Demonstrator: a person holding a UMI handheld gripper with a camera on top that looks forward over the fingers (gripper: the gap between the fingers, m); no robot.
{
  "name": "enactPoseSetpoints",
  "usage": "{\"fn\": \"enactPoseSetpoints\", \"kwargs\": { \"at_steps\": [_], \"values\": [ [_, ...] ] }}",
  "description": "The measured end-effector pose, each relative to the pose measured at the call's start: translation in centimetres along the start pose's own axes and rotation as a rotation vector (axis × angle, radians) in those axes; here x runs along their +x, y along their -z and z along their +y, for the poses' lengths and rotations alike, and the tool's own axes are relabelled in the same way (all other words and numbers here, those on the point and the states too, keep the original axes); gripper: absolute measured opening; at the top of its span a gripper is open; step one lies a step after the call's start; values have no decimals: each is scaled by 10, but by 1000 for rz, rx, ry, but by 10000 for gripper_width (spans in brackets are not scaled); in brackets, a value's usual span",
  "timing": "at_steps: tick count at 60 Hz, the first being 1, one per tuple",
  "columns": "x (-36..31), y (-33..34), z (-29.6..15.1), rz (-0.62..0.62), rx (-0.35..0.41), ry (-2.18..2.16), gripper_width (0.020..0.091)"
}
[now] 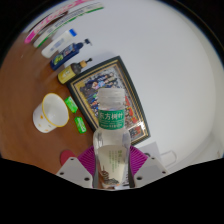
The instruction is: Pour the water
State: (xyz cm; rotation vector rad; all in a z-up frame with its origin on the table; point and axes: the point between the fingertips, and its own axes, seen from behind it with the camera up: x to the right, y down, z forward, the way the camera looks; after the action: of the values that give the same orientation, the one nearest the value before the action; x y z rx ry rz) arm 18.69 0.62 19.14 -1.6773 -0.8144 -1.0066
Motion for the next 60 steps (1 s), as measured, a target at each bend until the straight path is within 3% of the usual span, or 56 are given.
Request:
{"fn": "enactPoseSetpoints", "kwargs": {
  "at_steps": [20, 33, 48, 60],
  "values": [
    [7, -64, -42, 128, 55, 812, 408],
    [-14, -69, -53, 124, 119, 1046, 413],
    [-15, -64, -50, 102, 140, 942, 407],
    [16, -51, -45, 1, 112, 335, 408]
  ]
}}
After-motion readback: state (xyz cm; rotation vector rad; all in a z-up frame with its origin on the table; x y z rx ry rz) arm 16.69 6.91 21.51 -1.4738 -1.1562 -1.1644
